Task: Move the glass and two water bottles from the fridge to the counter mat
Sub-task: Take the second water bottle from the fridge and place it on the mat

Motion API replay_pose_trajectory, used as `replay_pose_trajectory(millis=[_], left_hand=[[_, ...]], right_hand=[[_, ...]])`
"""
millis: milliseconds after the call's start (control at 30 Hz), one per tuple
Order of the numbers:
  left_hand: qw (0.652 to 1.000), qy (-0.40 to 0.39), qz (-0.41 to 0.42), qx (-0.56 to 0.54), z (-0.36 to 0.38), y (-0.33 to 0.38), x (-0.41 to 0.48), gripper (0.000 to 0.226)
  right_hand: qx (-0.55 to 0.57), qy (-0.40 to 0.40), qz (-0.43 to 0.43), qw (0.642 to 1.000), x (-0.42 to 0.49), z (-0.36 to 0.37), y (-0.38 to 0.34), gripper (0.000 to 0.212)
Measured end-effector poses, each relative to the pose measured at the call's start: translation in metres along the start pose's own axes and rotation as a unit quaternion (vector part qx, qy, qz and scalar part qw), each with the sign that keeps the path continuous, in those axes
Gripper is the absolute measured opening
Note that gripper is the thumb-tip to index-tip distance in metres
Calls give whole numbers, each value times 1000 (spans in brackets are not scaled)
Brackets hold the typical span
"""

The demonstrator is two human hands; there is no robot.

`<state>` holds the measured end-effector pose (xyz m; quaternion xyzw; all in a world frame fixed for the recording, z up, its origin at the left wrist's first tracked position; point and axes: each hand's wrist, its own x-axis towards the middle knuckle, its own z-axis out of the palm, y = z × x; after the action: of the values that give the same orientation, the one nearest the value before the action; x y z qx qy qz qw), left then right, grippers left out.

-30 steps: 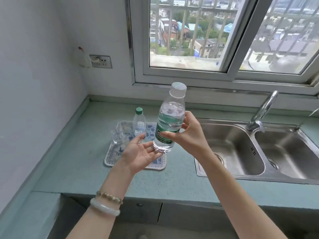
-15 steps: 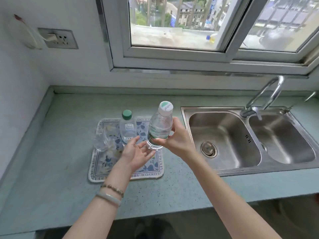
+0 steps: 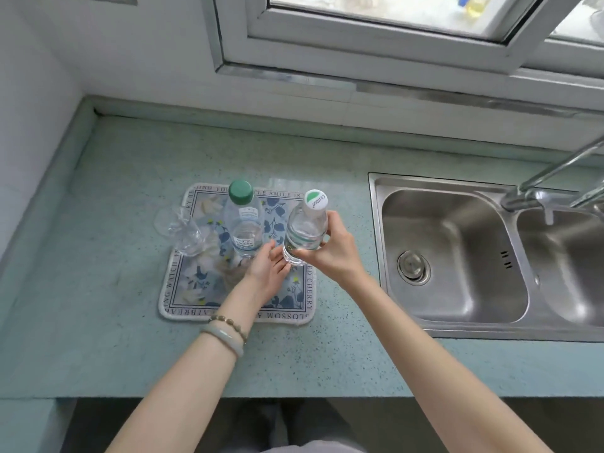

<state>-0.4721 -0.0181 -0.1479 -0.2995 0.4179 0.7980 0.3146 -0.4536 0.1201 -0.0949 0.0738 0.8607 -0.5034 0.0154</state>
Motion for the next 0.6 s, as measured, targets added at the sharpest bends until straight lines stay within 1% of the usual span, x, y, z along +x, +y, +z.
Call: replay_pose_trajectory(millis=[133, 200, 400, 533, 600], left_hand=[[998, 39, 40, 13, 7, -6, 6, 46], [997, 46, 59, 21, 9, -7, 8, 45], [996, 58, 60, 31, 10, -5, 13, 48], [995, 46, 65, 58, 9, -7, 10, 47], [994, 44, 71, 72, 8, -8, 11, 40]], right_hand=[[7, -2, 9, 1000, 9, 2, 9, 67], [0, -1, 6, 1000, 13, 2, 10, 65], [-6, -3, 8, 1000, 17, 2, 16, 65], [-9, -10, 10, 1000, 17, 1, 18, 67], [-18, -16, 9, 1000, 17, 2, 18, 68]])
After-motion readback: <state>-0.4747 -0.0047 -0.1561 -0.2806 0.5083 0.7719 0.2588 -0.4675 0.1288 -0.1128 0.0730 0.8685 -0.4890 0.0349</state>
